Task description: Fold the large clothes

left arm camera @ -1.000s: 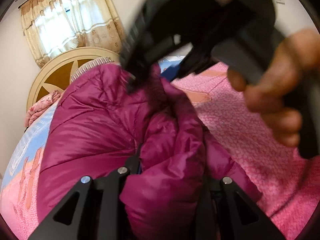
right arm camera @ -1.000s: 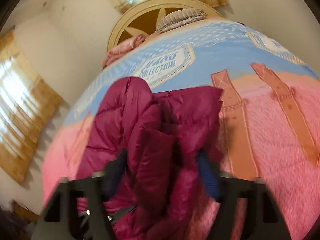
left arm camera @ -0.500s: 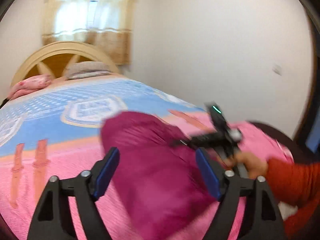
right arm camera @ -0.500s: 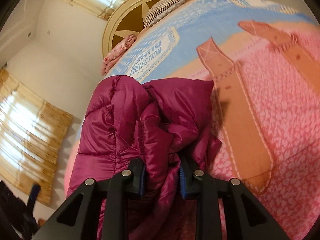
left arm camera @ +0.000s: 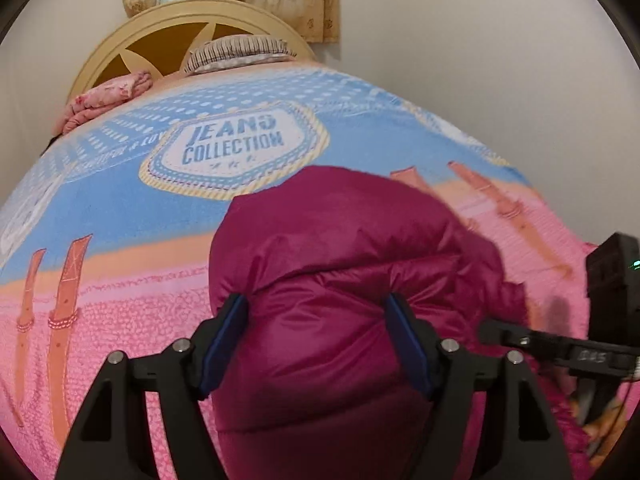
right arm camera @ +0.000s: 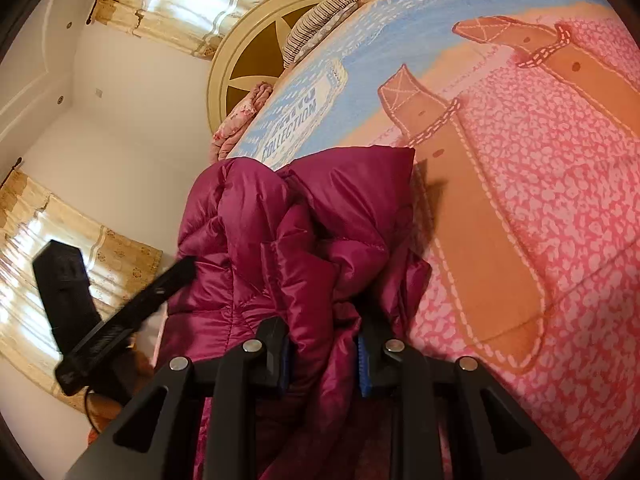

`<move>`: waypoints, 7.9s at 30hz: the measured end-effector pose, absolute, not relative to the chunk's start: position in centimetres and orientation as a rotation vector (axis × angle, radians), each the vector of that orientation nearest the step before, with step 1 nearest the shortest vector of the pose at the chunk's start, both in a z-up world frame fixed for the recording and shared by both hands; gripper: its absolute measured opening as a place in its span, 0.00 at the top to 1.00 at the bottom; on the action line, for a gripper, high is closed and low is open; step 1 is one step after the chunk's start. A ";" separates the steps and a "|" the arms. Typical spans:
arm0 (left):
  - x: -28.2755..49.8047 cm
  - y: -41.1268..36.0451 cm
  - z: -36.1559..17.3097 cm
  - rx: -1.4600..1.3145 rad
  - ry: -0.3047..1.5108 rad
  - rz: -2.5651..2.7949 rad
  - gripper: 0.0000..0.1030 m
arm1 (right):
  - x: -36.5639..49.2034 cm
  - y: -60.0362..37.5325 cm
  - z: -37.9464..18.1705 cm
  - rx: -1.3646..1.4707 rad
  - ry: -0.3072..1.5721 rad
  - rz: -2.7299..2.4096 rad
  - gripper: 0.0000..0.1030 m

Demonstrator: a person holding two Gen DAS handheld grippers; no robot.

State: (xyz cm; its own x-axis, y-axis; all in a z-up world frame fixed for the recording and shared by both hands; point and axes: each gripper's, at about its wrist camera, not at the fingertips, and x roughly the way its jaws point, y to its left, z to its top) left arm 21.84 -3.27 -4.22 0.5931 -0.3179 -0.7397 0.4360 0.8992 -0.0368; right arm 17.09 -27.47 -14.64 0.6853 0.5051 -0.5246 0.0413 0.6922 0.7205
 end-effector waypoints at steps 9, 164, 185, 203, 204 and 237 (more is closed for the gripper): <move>22.1 -3.6 -7.0 0.189 0.838 -0.372 0.17 | 16.9 -27.3 -14.8 0.740 0.775 0.295 0.77; 18.9 0.5 -8.4 -0.029 0.874 -0.439 0.53 | 15.6 -20.1 -12.1 0.453 0.838 0.181 0.60; 13.3 1.5 -7.0 -0.085 0.894 -0.408 0.59 | 9.1 -19.0 -9.8 0.513 0.799 0.201 0.67; 9.4 1.8 -4.4 -0.149 0.836 -0.484 0.61 | 6.1 -19.6 -6.8 0.449 0.698 0.180 0.69; 9.2 1.4 -4.0 -0.145 0.828 -0.492 0.61 | 5.8 -19.8 -6.4 0.447 0.692 0.175 0.69; 1.3 -25.2 -1.1 0.215 0.797 -0.840 0.60 | -10.5 -42.5 -1.5 0.489 0.564 -0.269 0.69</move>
